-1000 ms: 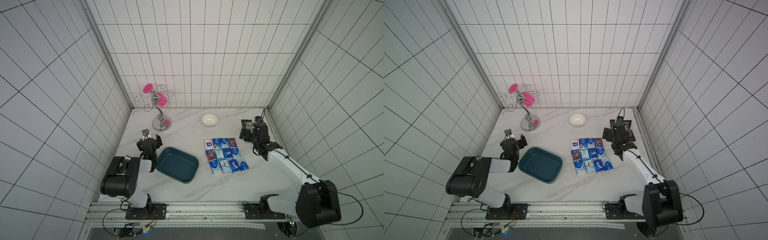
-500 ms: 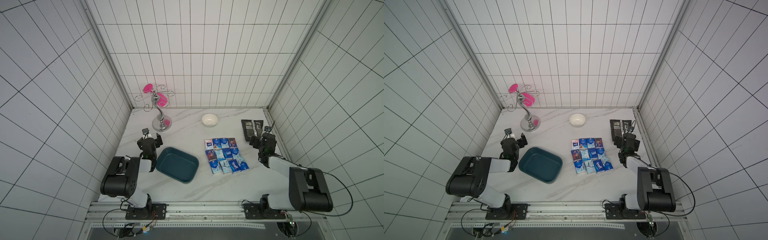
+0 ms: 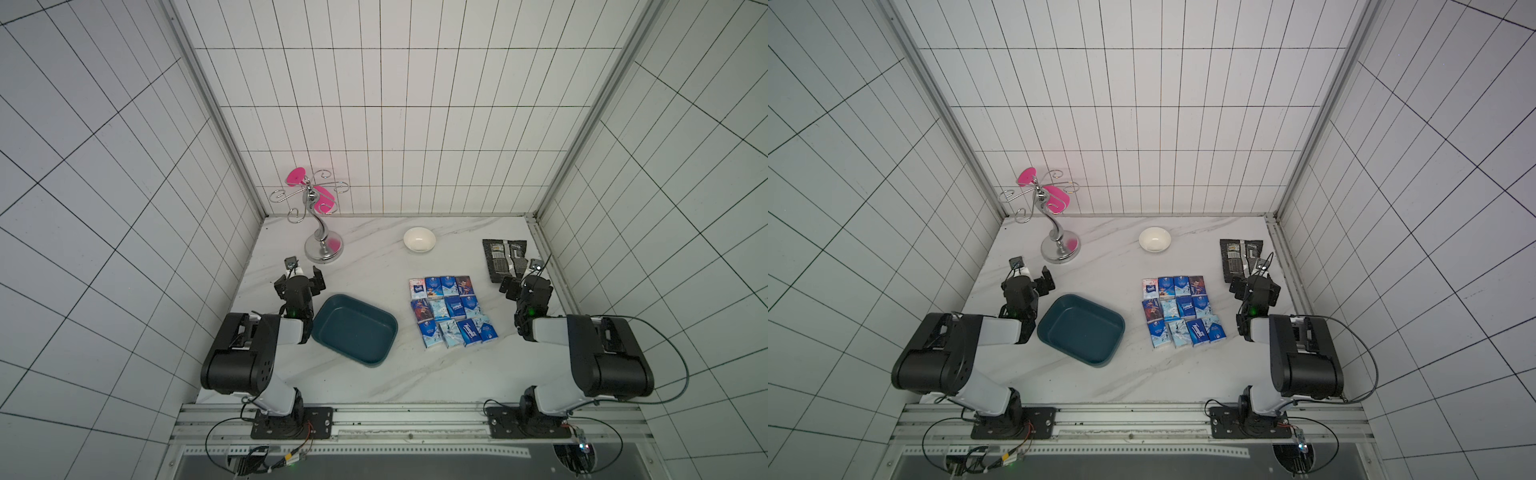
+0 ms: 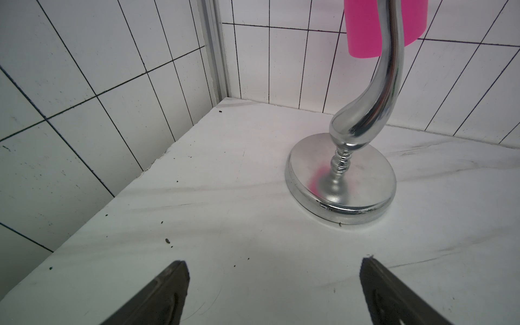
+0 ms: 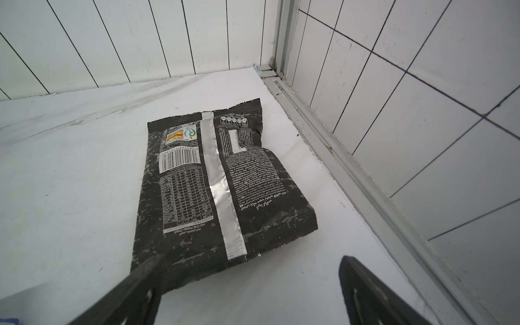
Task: Take the pocket tissues out of the storage box
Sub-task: Reset both arms
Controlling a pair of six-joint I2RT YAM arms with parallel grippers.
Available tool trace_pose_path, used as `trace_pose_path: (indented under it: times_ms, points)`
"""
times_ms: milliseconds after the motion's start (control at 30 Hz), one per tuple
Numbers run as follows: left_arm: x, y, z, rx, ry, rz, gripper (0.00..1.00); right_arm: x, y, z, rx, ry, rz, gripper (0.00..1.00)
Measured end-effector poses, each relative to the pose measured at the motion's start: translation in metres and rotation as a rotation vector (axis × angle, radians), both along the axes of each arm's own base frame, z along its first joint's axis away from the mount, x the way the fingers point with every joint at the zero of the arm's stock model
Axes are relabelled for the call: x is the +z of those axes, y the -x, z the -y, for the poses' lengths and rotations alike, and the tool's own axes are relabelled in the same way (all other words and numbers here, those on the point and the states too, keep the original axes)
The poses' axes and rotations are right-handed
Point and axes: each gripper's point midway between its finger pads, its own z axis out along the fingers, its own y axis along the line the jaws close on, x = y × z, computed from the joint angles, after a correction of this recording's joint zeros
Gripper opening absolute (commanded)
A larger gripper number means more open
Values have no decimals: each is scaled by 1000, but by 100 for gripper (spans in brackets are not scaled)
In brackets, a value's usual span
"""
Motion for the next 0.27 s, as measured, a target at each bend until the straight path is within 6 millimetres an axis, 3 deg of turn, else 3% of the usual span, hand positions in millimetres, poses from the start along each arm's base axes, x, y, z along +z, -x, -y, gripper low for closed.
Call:
trace_pose_path:
  times_ms: [267]
  points:
    - [2, -4, -2, -16, 13, 3, 98, 3, -1, 0, 0, -1, 15, 99]
